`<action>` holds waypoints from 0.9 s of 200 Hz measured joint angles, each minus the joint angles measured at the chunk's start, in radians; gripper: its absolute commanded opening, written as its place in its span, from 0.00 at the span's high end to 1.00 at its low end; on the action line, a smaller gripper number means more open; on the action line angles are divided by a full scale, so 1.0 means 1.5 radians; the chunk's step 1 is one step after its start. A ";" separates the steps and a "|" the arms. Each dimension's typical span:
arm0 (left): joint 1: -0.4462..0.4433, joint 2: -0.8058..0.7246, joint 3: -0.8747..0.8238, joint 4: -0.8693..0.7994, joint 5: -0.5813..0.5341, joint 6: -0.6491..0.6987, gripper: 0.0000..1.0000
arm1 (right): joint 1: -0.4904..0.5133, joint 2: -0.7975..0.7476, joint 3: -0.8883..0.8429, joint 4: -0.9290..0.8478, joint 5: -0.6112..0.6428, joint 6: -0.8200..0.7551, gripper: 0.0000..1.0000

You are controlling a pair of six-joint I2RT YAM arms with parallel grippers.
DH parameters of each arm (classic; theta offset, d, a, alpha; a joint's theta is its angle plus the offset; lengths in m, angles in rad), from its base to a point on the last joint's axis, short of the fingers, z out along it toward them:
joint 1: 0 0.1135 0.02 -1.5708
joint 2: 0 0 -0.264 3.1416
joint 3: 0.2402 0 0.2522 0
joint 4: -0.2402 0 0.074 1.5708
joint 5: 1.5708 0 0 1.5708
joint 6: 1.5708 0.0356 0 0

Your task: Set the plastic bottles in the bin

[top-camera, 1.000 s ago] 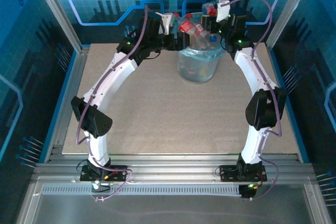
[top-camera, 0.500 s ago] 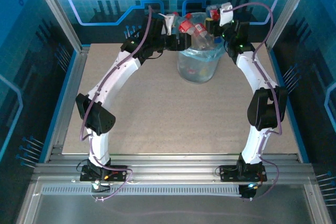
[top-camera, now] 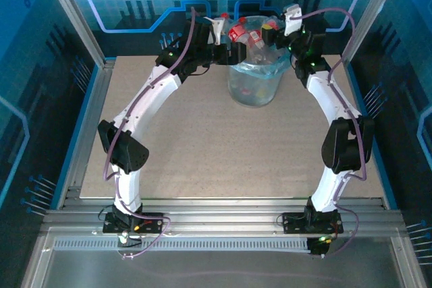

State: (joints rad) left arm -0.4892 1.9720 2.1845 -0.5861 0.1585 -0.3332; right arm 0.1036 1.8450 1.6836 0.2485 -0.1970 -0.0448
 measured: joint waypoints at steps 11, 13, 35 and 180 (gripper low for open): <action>0.000 0.000 0.000 0.000 0.000 0.000 0.13 | 0.000 0.001 0.028 -0.020 -0.004 0.008 0.24; 0.000 0.000 0.000 0.000 0.000 0.000 0.13 | 0.000 0.003 0.036 -0.024 -0.005 0.007 0.25; 0.000 0.000 0.000 0.000 0.000 0.000 0.13 | 0.000 0.056 0.189 -0.108 -0.027 0.032 0.34; 0.009 0.006 0.000 0.011 -0.003 0.000 0.14 | 0.001 0.146 0.279 -0.330 -0.055 0.034 0.49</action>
State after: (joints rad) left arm -0.4759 1.9816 2.1845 -0.5697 0.1539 -0.3336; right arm 0.1043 2.0647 2.1017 -0.2466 -0.2790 0.0067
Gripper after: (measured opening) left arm 0.864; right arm 0.476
